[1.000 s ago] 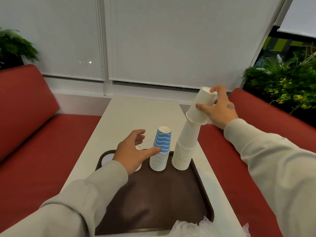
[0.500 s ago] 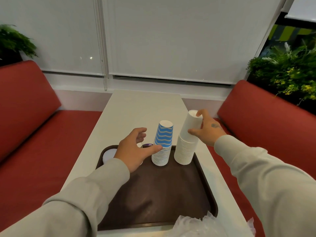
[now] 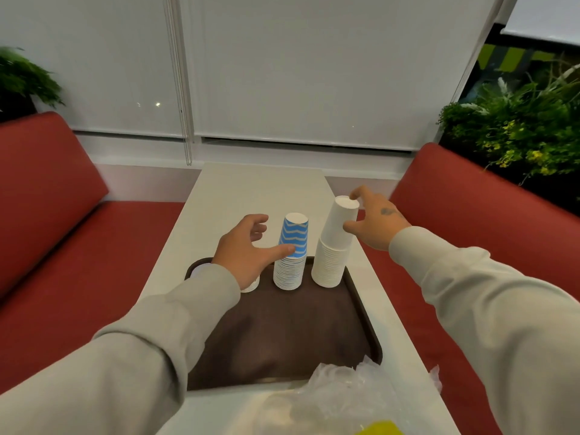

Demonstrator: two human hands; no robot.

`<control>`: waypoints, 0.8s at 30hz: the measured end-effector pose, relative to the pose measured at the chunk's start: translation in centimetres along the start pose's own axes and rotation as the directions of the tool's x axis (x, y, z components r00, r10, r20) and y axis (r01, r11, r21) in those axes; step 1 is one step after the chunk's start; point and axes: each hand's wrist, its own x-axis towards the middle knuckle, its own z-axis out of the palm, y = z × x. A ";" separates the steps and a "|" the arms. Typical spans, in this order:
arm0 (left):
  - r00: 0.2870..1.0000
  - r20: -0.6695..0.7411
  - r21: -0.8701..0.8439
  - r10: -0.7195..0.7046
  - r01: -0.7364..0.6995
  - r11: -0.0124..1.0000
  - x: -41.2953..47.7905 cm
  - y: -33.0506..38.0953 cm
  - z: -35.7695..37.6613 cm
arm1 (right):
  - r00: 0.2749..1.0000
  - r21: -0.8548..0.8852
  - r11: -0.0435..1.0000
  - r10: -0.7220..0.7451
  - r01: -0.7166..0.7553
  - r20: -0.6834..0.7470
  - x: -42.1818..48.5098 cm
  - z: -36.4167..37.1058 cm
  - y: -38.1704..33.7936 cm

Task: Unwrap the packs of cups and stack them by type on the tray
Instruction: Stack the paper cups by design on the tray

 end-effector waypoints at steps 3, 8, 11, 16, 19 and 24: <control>1.000 -0.009 -0.027 0.019 -0.019 0.999 -1.4 1.8 -1.1 | 0.998 0.005 0.999 -0.036 0.036 0.051 -2.6 -1.5 -1.4; 0.996 0.004 0.029 0.092 -0.092 0.995 -4.5 5.0 -3.4 | 0.989 0.040 0.995 -0.095 0.091 0.117 -7.8 -3.4 -4.1; 0.993 0.013 0.043 0.117 -0.117 0.992 -6.9 6.4 -4.6 | 0.981 0.055 0.991 -0.129 0.122 0.148 -11.1 -4.3 -6.0; 0.989 0.050 0.081 0.143 -0.146 0.986 -11.0 7.3 -6.1 | 0.967 0.060 0.983 -0.182 0.175 0.176 -16.2 -5.2 -8.5; 0.987 0.060 0.062 0.146 -0.150 0.987 -13.1 7.7 -7.0 | 0.962 0.068 0.978 -0.207 0.197 0.177 -19.0 -5.9 -9.5; 0.986 0.090 0.038 0.139 -0.143 0.989 -16.6 7.9 -7.1 | 0.959 0.091 0.974 -0.223 0.209 0.177 -23.2 -6.2 -9.7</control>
